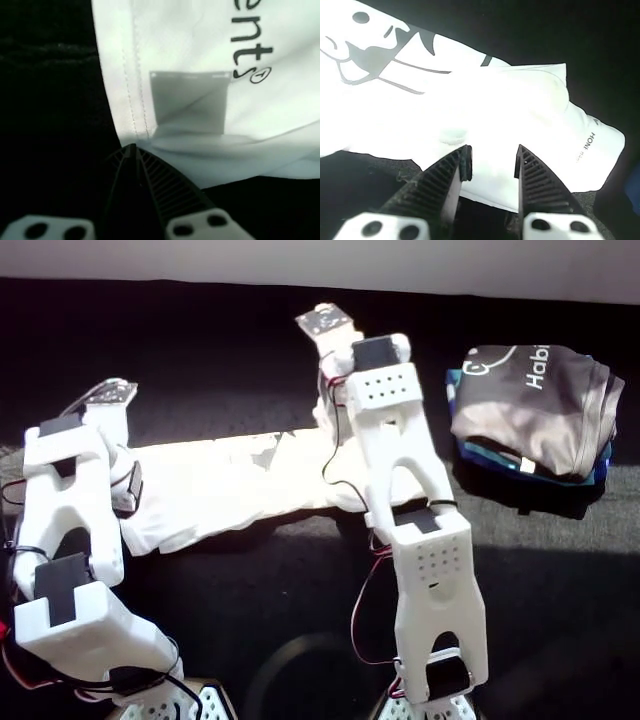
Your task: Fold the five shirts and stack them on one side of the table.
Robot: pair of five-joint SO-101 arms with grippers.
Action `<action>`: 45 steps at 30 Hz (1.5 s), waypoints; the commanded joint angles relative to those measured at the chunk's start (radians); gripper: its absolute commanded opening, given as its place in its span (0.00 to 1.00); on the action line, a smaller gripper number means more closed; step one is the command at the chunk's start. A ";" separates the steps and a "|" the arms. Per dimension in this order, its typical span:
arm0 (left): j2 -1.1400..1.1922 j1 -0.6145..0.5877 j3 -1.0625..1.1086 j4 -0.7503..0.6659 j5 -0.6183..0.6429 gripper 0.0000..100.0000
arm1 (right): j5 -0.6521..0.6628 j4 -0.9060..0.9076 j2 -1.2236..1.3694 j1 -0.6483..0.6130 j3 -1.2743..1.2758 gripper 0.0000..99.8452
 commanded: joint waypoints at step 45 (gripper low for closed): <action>0.545 0.199 -0.572 0.252 0.209 0.20 | 0.008 0.047 -0.570 0.039 0.232 0.14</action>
